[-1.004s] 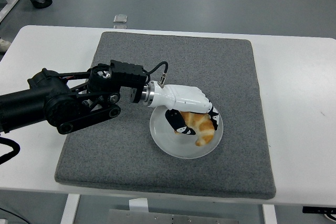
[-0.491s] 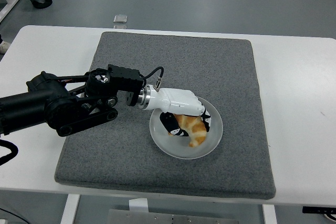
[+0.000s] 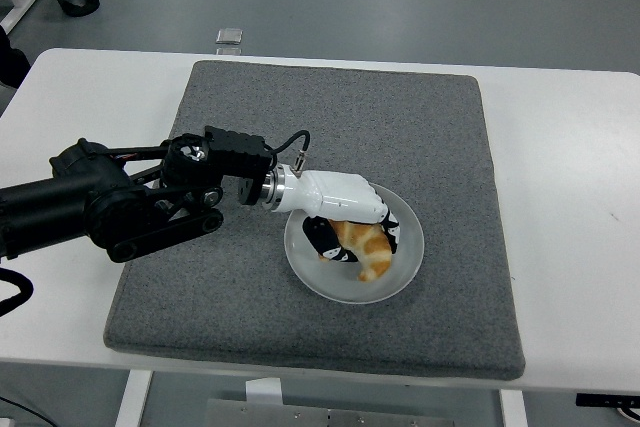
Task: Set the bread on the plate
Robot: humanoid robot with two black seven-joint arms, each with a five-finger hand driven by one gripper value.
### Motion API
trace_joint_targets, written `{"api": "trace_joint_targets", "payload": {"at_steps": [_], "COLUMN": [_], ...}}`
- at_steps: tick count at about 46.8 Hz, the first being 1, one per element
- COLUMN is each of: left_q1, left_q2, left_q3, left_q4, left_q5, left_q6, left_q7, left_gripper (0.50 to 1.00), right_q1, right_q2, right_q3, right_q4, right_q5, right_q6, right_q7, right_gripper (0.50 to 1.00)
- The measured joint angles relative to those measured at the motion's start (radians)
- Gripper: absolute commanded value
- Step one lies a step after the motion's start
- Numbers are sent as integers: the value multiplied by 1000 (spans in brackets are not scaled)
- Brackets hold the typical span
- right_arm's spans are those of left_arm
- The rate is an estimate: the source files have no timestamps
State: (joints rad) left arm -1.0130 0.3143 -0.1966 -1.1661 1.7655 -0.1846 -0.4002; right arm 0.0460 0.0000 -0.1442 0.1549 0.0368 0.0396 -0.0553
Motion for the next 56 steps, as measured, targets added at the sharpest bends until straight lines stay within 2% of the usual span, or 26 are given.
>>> {"api": "trace_joint_targets", "payload": {"at_steps": [3,5,8,12,15,16,25,31,47,56], "left_q1": [0,-1,-1,-1,-1,-1,-1,-14,-133,-155], "left_q2": [0,0,0,0,0,0,-2,-4,8,9], "left_q3": [0,0,0,0,0,-1,-15,-21,-23,-23], "left_q4": [0,0,0,0,0,0,-2,-4,-6,-2], "left_q5": [1,1,1,-2,-9,-11,-28,-102,-469,-698], "left_q6": [0,1,2,2,2,2,1,2,-13,-15], "left_q7": [0,0,0,-1,-1,-1,0,0,0,0], "left_gripper": [510,555,647,797,955,985,992,992,992,992], "right_q1": [0,0,0,0,0,0,0,0,0,0], "right_q2": [0,0,0,0,0,0,0,0,0,0], "right_q3": [0,0,0,0,0,0,0,0,0,0], "right_q4": [0,0,0,0,0,0,0,0,0,0], "right_q5": [0,0,0,0,0,0,0,0,0,0], "right_q6": [0,0,0,0,0,0,0,0,0,0], "right_q7": [0,0,0,0,0,0,0,0,0,0], "right_gripper": [932,930,930,930,930,930,930,932,930,930]}}
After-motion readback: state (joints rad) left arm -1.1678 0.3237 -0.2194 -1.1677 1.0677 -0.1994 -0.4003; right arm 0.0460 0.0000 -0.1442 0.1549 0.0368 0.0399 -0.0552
